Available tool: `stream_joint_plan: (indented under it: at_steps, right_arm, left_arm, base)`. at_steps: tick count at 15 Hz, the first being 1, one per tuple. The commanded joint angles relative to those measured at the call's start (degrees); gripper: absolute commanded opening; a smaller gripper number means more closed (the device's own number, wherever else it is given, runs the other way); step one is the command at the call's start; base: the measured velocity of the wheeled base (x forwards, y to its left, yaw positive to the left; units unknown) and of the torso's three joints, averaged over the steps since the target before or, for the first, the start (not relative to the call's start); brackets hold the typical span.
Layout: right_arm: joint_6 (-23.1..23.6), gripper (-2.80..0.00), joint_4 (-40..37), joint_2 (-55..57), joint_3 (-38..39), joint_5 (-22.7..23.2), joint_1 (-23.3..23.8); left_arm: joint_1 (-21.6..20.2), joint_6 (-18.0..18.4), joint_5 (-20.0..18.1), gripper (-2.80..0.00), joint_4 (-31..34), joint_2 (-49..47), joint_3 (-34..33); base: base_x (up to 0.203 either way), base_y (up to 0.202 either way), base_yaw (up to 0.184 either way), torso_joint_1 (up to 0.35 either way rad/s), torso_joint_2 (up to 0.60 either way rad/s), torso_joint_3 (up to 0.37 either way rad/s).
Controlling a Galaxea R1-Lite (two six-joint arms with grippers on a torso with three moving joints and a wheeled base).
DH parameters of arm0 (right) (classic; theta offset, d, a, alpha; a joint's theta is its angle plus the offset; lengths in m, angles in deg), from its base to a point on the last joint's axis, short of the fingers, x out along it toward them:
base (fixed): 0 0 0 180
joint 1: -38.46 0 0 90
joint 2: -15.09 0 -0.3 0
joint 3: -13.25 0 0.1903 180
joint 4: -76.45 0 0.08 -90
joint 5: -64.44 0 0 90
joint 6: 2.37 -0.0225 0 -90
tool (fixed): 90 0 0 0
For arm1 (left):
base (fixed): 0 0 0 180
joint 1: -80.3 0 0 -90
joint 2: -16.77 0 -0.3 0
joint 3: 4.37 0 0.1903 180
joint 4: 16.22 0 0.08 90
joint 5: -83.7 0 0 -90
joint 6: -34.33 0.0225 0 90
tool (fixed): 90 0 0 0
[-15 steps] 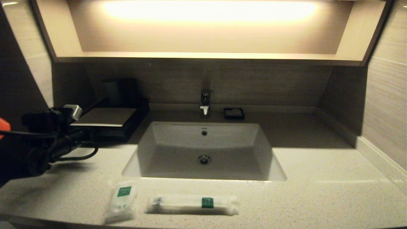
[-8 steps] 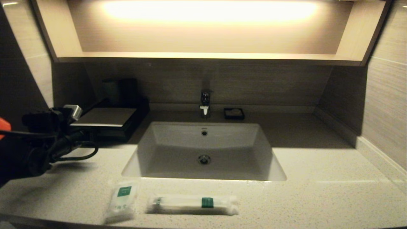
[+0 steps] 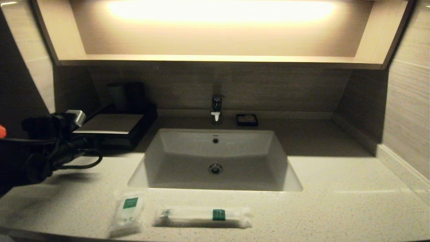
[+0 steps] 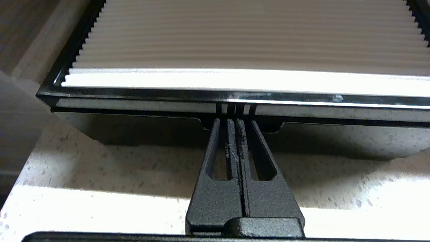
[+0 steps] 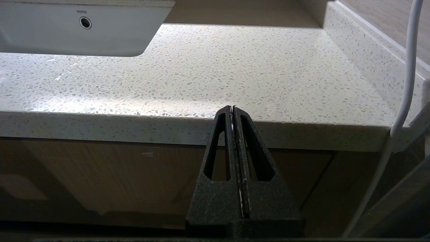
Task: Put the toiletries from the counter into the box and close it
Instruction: Open the drawer
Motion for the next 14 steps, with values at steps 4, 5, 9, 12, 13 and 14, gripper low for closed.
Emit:
stream_joint_plan:
  at_steps: [4, 5, 9, 12, 13, 14]
  right_arm:
    - [0.1, -2.80, 0.0, 0.0, 0.1, 0.0, 0.0]
    - [0.1, -2.80, 0.0, 0.0, 0.1, 0.0, 0.0]
    - [0.1, -2.80, 0.0, 0.0, 0.1, 0.0, 0.0]
    - [0.1, -2.80, 0.0, 0.0, 0.1, 0.0, 0.0]
    - [0.0, -2.80, 0.0, 0.0, 0.1, 0.0, 0.0]
    - [0.1, -2.80, 0.0, 0.0, 0.1, 0.0, 0.0]
  left_arm:
    - [0.0, 0.2, -0.1, -2.80, 4.1, 1.8, 0.6]
    - [0.0, 0.3, -0.1, -2.80, 4.8, 1.8, 0.8]
    - [0.0, 0.4, 0.0, -2.80, 5.4, 2.0, 0.8]
    - [0.0, 0.7, 0.0, -2.80, 7.0, 2.9, 0.8]
    - [0.0, 0.9, 0.0, -2.80, 7.6, 3.2, 0.8]
    - [0.0, 1.4, 0.0, -2.80, 8.6, 3.6, 0.7]
  base:
    - [0.000, 0.000, 0.000, 0.000, 0.00, 0.000]
    - [0.000, 0.000, 0.000, 0.000, 0.00, 0.000]
    - [0.000, 0.000, 0.000, 0.000, 0.00, 0.000]
    - [0.000, 0.000, 0.000, 0.000, 0.00, 0.000]
    - [0.000, 0.000, 0.000, 0.000, 0.00, 0.000]
    - [0.000, 0.000, 0.000, 0.000, 0.00, 0.000]
